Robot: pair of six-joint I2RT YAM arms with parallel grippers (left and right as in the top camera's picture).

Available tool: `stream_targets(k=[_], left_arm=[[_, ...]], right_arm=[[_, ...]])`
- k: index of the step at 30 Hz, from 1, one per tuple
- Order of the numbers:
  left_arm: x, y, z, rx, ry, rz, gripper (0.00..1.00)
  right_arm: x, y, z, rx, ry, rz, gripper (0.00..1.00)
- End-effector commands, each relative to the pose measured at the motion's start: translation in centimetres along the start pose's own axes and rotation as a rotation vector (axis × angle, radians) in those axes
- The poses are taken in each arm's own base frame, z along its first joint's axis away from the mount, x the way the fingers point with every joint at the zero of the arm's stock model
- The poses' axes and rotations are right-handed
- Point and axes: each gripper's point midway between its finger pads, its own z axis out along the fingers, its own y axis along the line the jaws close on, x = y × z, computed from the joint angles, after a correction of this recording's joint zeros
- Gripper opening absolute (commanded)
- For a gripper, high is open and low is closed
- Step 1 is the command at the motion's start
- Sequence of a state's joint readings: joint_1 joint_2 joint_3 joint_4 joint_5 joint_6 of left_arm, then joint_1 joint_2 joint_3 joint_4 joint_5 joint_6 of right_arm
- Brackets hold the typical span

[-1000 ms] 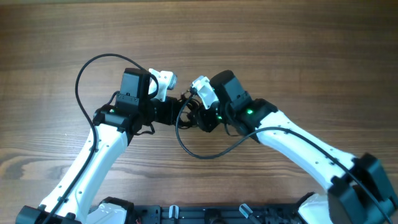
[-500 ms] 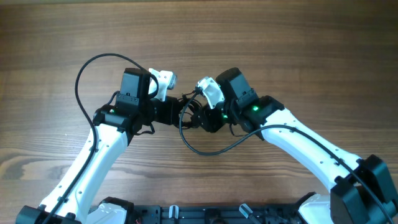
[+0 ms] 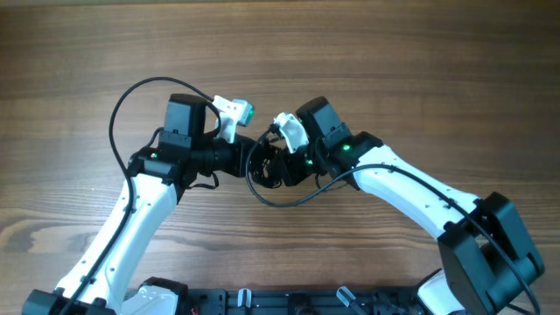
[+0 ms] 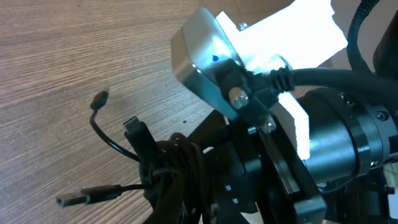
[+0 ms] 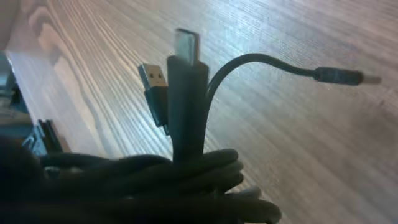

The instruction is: Untangle cables

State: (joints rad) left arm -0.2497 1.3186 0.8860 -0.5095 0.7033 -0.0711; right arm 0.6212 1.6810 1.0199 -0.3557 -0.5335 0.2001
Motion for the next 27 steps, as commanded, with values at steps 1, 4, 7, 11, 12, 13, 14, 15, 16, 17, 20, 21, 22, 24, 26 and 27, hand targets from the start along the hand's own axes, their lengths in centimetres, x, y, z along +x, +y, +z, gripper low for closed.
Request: stream_targets(k=[1,4,7,11,12,13,14,15,16,17,20,21,22,24,26,27], left_arm=[[-0.6,3.4,-1.5,-0.156,-0.041,-0.140,0.04],[-0.9,10.4,-4.6,-0.494,-0.171,-0.437,0.04],[-1.4,11.2,-4.9,-0.509,-0.211,-0.490,0.04],[0.7,10.1,-1.6,-0.451,-0.072,-0.493,0.04],[1.2,9.2,-0.5,-0.407,-0.032,-0.481,0.04],[1.7,7.9,0.8,-0.353,0.012,-0.467,0.04],[1.9,6.1,2.1,-0.288,0.049,-0.407,0.04],[1.8,4.9,2.7,-0.244,0.061,-0.348,0.04],[1.5,3.7,3.2,-0.199,0.062,-0.294,0.04],[1.1,2.8,3.5,-0.162,0.057,-0.254,0.04],[0.3,2.5,3.7,-0.148,0.027,-0.227,0.04],[0.1,2.5,3.7,-0.146,0.019,-0.213,0.04],[-0.1,2.5,3.7,-0.144,0.016,-0.190,0.07],[-0.7,2.4,3.1,-0.142,-0.010,-0.131,0.21],[-2.3,2.1,1.8,-0.137,-0.076,-0.083,0.27],[-3.1,1.5,0.8,-0.117,-0.114,-0.042,0.29]], right_arm=[[-0.8,-0.6,-3.4,0.030,-0.046,0.097,0.04],[-2.6,4.4,-9.3,-0.148,-0.170,-0.062,0.05],[-3.3,7.8,-12.4,-0.241,-0.252,-0.166,0.05],[-6.8,10.8,-14.8,-0.354,-0.408,-0.248,0.05],[-7.6,10.7,-15.0,-0.341,-0.442,-0.240,0.04],[-8.7,9.7,-14.9,-0.289,-0.480,-0.200,0.05],[-9.3,6.6,-14.1,-0.139,-0.497,-0.101,0.04],[-9.0,3.6,-13.2,-0.009,-0.486,0.005,0.04],[-8.2,1.0,-12.5,0.096,-0.458,0.121,0.04],[-7.3,-0.2,-11.7,0.137,-0.421,0.167,0.05],[-5.9,-1.4,-10.2,0.158,-0.347,0.211,0.04],[-5.7,-1.5,-10.0,0.158,-0.339,0.235,0.04],[-5.6,-1.5,-10.0,0.159,-0.337,0.235,0.04],[-5.6,-1.5,-10.0,0.167,-0.329,0.164,0.04],[-5.6,-1.3,-10.0,0.177,-0.316,0.043,0.04],[-5.8,-0.6,-9.9,0.151,-0.316,-0.038,0.04]])
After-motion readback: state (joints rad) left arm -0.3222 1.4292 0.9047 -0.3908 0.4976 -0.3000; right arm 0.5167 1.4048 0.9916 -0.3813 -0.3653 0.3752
